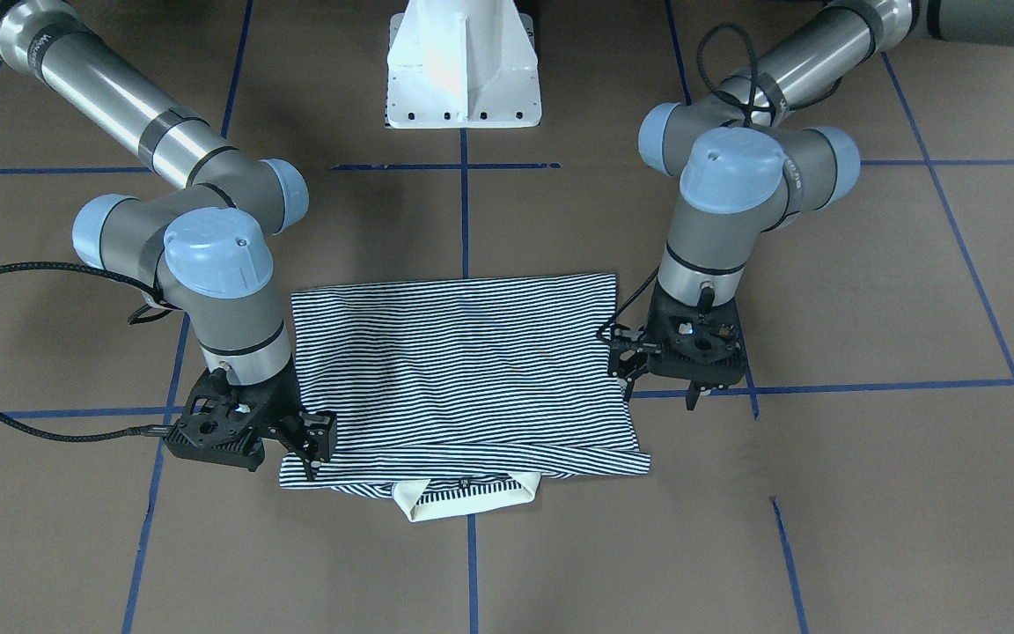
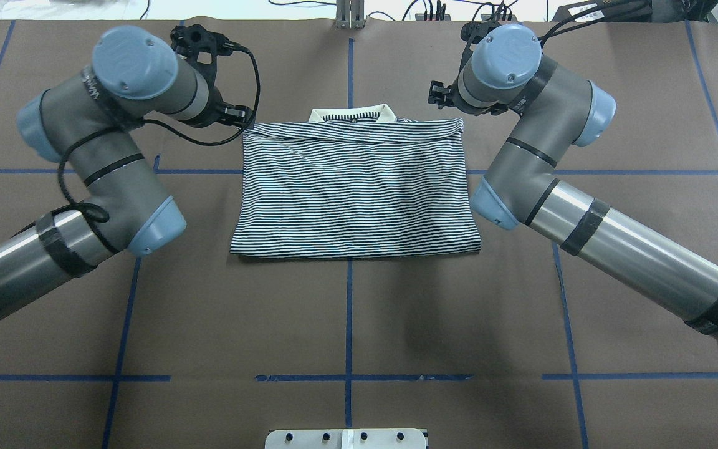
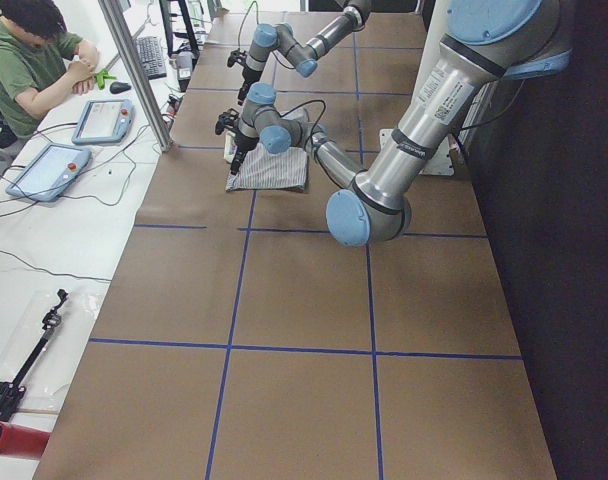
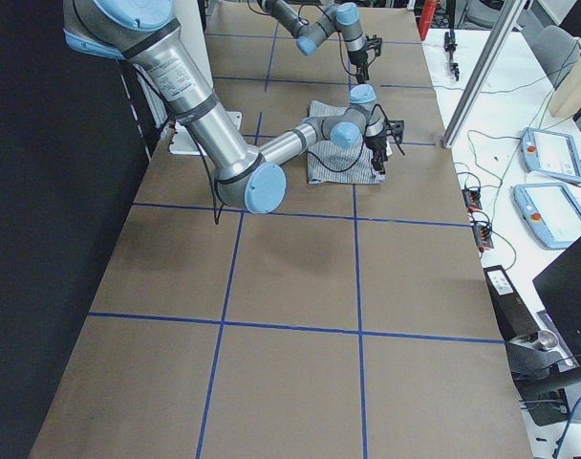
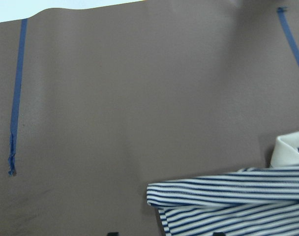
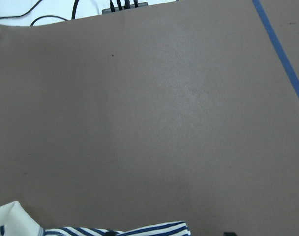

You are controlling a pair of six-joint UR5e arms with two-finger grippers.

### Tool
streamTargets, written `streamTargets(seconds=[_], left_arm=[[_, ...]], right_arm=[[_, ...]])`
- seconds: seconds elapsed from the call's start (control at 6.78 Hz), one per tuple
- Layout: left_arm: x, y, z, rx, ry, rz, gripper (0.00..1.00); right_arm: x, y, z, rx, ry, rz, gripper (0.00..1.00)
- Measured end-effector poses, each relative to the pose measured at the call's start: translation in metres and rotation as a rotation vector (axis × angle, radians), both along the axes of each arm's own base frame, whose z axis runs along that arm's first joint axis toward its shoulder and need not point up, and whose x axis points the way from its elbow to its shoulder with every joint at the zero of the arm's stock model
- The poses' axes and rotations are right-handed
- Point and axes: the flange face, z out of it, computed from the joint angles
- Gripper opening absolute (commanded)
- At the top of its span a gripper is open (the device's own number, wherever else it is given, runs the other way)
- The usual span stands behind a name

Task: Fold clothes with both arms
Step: 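Release the hem with both grippers and raise them, then move the left gripper to the folded edge nearest the robot while the right arm withdraws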

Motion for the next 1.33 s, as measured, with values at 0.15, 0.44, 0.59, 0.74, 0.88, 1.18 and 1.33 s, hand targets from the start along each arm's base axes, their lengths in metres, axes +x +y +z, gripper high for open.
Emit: streamTargets(seconds=[0.15,0.44,0.59,0.74,0.88,1.18,1.33], left_arm=[[-0.014,0.032,0.008,-0.010,0.038,0.014,0.96],[0.001,0.100,0.040,-0.101,0.173,-0.009,0.58],[0.018,0.130,0.059,-0.150,0.236,-0.036,0.49],[0.036,0.149,0.070,-0.203,0.273,-0.065,0.49],[0.053,0.159,0.076,-0.245,0.286,-0.081,0.49],[0.068,0.162,0.079,-0.269,0.288,-0.089,0.44],[0.070,0.163,0.079,-0.270,0.287,-0.087,0.26]], right_arm=[[0.023,-0.009,0.006,0.027,0.003,-0.087,1.00],[0.069,-0.018,0.026,0.067,0.008,-0.196,1.00],[0.079,-0.018,0.029,0.077,0.008,-0.209,1.00],[0.083,-0.018,0.030,0.081,0.008,-0.212,1.00],[0.085,-0.016,0.030,0.082,0.007,-0.212,1.00],[0.090,-0.011,0.033,0.084,0.005,-0.210,1.00],[0.092,-0.009,0.035,0.085,0.004,-0.208,1.00]])
